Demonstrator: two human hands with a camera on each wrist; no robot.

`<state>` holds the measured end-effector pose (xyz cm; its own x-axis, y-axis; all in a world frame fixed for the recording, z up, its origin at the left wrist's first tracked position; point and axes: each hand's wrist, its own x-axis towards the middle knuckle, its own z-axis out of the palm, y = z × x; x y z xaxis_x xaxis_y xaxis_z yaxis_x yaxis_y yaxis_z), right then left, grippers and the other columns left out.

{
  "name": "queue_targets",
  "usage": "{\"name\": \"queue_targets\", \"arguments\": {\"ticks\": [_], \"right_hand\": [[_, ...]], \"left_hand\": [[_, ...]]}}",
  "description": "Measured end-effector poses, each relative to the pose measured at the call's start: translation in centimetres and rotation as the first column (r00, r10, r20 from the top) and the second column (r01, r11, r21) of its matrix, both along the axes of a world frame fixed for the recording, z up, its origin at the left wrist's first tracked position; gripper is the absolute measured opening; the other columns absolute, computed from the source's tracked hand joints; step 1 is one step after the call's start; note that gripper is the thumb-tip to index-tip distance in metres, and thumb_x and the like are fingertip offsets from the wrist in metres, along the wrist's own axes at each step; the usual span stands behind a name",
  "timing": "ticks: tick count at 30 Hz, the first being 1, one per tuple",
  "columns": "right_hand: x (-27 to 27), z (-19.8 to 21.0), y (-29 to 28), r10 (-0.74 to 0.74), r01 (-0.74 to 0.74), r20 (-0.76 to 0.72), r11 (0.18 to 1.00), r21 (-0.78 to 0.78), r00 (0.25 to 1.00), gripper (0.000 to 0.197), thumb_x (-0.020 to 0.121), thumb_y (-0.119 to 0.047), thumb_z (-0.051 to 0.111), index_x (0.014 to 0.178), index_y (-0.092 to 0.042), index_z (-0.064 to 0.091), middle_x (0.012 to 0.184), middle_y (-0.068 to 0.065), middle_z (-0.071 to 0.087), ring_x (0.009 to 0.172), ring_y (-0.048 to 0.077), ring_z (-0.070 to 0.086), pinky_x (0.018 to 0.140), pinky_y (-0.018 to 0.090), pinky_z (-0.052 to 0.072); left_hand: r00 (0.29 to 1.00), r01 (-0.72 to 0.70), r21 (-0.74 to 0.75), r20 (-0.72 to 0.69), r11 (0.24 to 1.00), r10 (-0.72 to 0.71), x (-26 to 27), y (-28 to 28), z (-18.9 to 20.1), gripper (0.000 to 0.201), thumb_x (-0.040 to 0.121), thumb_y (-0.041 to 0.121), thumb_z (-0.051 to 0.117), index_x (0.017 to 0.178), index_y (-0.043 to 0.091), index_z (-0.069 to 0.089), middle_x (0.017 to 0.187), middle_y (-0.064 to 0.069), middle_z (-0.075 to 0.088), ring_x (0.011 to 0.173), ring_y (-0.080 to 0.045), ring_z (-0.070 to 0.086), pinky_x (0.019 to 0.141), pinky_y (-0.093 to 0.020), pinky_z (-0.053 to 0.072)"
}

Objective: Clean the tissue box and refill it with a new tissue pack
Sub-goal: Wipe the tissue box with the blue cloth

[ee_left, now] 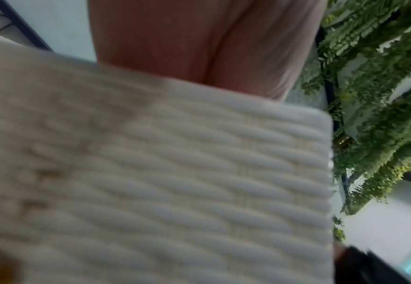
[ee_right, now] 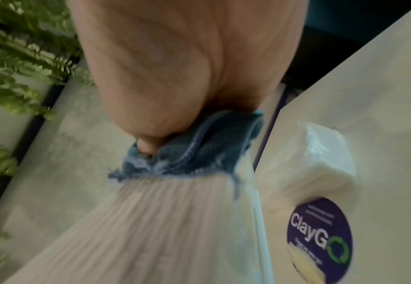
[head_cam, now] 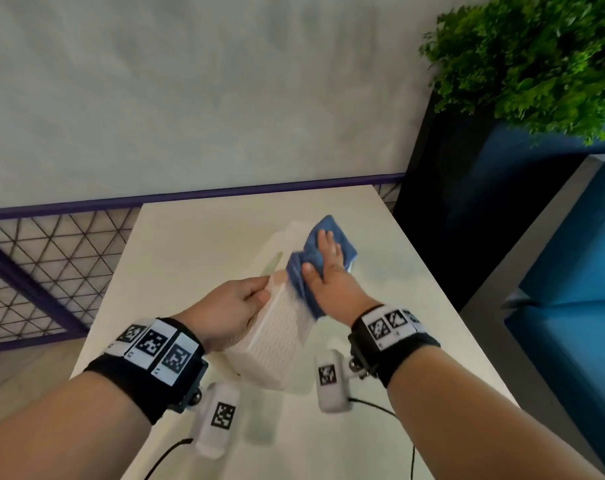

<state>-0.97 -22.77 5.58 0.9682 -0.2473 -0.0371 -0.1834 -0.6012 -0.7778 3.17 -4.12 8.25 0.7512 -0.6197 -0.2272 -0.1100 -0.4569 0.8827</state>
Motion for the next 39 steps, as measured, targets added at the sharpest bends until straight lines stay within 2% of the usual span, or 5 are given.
{"name": "queue_targets", "arguments": {"ticks": [9, 19, 26, 35, 39], "right_hand": [[-6.0, -0.2, 5.4, 0.389, -0.377, 0.089, 0.918, -0.121, 0.917, 0.071, 0.095, -0.041, 0.04, 0.139, -0.043, -0.015, 0.152, -0.014, -0.026, 0.141, 0.015, -0.03, 0.115, 0.034, -0.013], [2.4, 2.7, -2.4, 0.03, -0.015, 0.057, 0.972, -0.233, 0.998, 0.062, 0.099, -0.04, 0.038, 0.152, -0.026, 0.01, 0.162, 0.006, 0.002, 0.149, 0.029, 0.0, 0.121, 0.048, 0.006], [-6.5, -1.3, 5.0, 0.447, -0.419, 0.079, 0.877, -0.234, 0.891, 0.066, 0.09, -0.055, 0.032, 0.14, -0.05, -0.01, 0.153, -0.017, -0.024, 0.142, 0.013, -0.029, 0.113, 0.028, -0.018], [1.4, 2.1, -3.4, -0.037, 0.058, 0.175, 0.992, -0.113, 0.984, 0.054, 0.1, -0.037, 0.039, 0.149, -0.027, 0.022, 0.161, 0.004, 0.012, 0.149, 0.022, 0.009, 0.121, 0.045, 0.012], [1.1, 2.3, -3.9, -0.254, 0.252, 0.009, 0.965, 0.074, 0.967, 0.051, 0.098, -0.047, 0.038, 0.142, -0.022, 0.036, 0.135, 0.003, 0.05, 0.122, 0.022, 0.049, 0.104, 0.033, 0.038]], "left_hand": [[0.986, -0.134, -0.138, -0.113, 0.981, 0.118, 0.5, -0.1, 0.3, 0.028, 0.101, 0.016, 0.043, 0.106, 0.026, 0.07, 0.104, -0.003, 0.074, 0.104, -0.021, 0.068, 0.097, -0.041, 0.05], [0.996, -0.056, -0.138, -0.081, 0.989, 0.045, -0.6, -0.8, -0.3, 0.034, 0.101, 0.015, 0.043, 0.125, 0.031, 0.061, 0.116, 0.004, 0.071, 0.111, -0.013, 0.063, 0.099, -0.029, 0.045], [0.987, -0.144, -0.212, -0.097, 0.967, 0.126, 0.7, -0.5, 0.3, 0.029, 0.102, 0.016, 0.042, 0.116, 0.023, 0.067, 0.112, 0.001, 0.073, 0.111, -0.015, 0.064, 0.099, -0.032, 0.047], [0.992, -0.057, -0.174, -0.123, 0.983, 0.036, -1.3, -1.2, -0.5, 0.04, 0.101, 0.01, 0.041, 0.133, 0.03, 0.055, 0.118, 0.001, 0.07, 0.109, -0.015, 0.064, 0.1, -0.033, 0.046], [0.999, 0.044, -0.078, -0.028, 0.996, -0.046, -1.0, -0.7, -1.7, 0.043, 0.1, 0.013, 0.045, 0.139, 0.03, 0.049, 0.128, 0.011, 0.063, 0.12, -0.007, 0.056, 0.11, -0.035, 0.038]]}}
